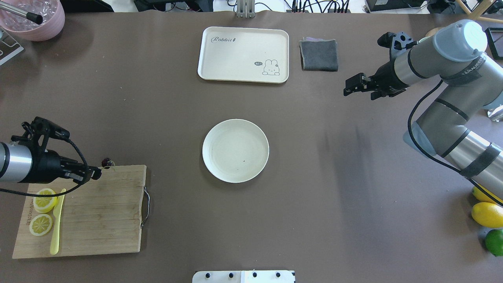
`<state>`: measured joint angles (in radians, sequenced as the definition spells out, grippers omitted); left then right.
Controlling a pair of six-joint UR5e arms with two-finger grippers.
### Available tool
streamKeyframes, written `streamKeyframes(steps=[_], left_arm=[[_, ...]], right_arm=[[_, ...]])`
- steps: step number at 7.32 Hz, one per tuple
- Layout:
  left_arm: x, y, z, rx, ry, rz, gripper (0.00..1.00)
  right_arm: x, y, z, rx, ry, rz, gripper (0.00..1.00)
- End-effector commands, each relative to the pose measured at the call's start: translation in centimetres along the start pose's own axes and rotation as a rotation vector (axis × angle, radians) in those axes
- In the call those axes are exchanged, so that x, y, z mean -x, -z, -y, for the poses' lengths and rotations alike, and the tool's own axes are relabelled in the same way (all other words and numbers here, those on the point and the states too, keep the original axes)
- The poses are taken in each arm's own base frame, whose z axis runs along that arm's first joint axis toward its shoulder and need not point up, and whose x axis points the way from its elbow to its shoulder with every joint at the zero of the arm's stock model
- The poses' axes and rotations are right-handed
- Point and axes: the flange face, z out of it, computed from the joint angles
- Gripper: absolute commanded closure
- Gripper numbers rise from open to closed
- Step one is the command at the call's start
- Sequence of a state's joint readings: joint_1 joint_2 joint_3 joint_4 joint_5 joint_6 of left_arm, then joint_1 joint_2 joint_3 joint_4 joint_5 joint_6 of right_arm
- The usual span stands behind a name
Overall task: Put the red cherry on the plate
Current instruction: 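Carry the cherries with the left gripper over the white plate and release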
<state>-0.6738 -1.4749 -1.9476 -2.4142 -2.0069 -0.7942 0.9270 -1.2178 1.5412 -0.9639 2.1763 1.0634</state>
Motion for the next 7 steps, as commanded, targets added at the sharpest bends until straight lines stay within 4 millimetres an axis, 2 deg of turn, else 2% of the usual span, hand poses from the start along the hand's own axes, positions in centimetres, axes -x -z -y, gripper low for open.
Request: streamKeyframes(steps=[1, 2, 3, 4, 5, 6, 7], left_arm=[[-5.7, -2.7, 7.9, -0.073, 0.053, -0.088, 1.00], [-10.7, -3.7, 12.8, -0.080, 0.108, -0.109, 1.00], [-15.0, -4.5, 15.6, -0.052, 0.137, -0.091, 1.00], [-18.8, -7.0, 15.5, -0.081, 0.130, -0.067, 1.00], [-22.1, -10.6, 16.1, -0.113, 0.119, -0.036, 1.00], [-23.6, -13.7, 16.1, -0.102, 0.140, -0.019, 1.00], [-25.0, -15.2, 15.9, -0.101, 0.141, -0.006, 1.00]], right_arm=[[0.1, 0.4, 0.1, 0.000, 0.000, 0.007, 0.00], [0.0, 0.3, 0.0, 0.001, -0.002, 0.005, 0.00], [0.0, 0.3, 0.1, 0.000, 0.000, 0.004, 0.00], [-0.1, 0.2, 0.0, 0.001, -0.003, 0.001, 0.00], [-1.0, 0.0, -0.3, 0.005, -0.008, -0.009, 0.00], [-1.1, 0.0, -0.4, 0.005, -0.009, -0.010, 0.00], [-1.0, 0.0, -0.3, -0.001, -0.008, -0.012, 0.00]])
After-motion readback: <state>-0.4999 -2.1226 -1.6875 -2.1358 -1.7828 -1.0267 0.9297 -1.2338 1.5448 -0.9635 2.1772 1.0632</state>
